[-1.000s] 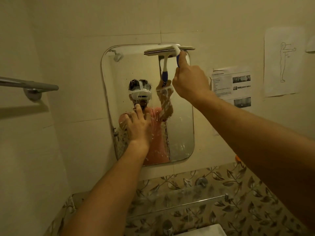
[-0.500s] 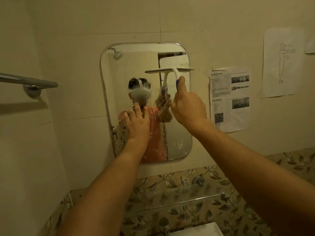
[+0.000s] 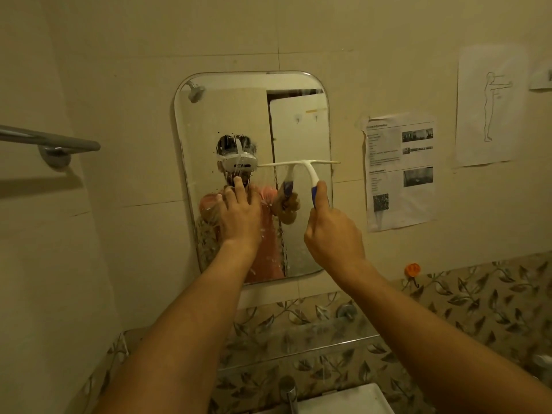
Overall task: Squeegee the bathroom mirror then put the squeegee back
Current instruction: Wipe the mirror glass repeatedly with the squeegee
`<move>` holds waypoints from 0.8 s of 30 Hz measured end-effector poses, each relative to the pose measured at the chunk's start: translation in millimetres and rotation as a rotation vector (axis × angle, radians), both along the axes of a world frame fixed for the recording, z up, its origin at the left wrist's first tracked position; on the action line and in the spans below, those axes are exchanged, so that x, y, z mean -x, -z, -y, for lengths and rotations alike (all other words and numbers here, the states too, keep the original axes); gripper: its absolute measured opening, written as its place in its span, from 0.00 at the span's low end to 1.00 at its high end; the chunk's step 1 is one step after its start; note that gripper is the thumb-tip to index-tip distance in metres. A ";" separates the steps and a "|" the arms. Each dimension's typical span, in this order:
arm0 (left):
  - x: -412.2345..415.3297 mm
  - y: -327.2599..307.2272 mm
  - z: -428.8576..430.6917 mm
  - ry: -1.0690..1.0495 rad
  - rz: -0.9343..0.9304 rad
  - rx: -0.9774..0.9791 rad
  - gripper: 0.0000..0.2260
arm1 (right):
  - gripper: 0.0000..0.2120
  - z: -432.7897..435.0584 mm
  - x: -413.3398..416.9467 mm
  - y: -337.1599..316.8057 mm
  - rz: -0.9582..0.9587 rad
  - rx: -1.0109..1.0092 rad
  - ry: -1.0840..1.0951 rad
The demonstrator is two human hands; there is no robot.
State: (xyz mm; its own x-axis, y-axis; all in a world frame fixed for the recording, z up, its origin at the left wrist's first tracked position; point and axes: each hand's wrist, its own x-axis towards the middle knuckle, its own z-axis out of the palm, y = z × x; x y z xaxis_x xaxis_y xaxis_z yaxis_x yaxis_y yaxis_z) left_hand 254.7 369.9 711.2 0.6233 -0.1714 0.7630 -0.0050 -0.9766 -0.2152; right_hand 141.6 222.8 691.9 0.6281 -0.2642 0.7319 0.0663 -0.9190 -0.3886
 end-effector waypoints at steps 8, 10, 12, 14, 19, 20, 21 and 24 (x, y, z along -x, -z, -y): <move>0.8 -0.9 -0.5 0.011 0.004 0.009 0.47 | 0.30 4.4 10.7 -2.7 0.063 -0.008 -0.070; -0.5 -1.6 -0.1 0.019 0.002 0.026 0.48 | 0.30 0.6 12.6 -22.8 0.156 -0.017 -0.093; -4.0 -1.6 -0.5 0.020 -0.020 0.033 0.50 | 0.30 -8.0 12.5 -49.8 0.239 -0.007 -0.117; -6.9 0.0 -3.4 0.042 -0.004 0.043 0.47 | 0.31 -21.0 8.4 -77.9 0.270 0.011 -0.149; -7.3 3.7 -6.1 0.094 0.047 0.032 0.42 | 0.34 -59.4 -23.3 -135.4 0.280 0.042 -0.162; -8.5 4.1 -5.2 0.086 0.040 0.028 0.43 | 0.34 -66.5 -28.8 -143.3 0.278 0.046 -0.159; -10.7 4.5 -4.4 0.085 0.046 0.031 0.43 | 0.35 -72.6 -33.7 -150.0 0.278 0.052 -0.154; -17.2 5.6 -3.7 0.102 0.038 0.053 0.45 | 0.35 -84.9 -41.9 -161.3 0.257 0.054 -0.147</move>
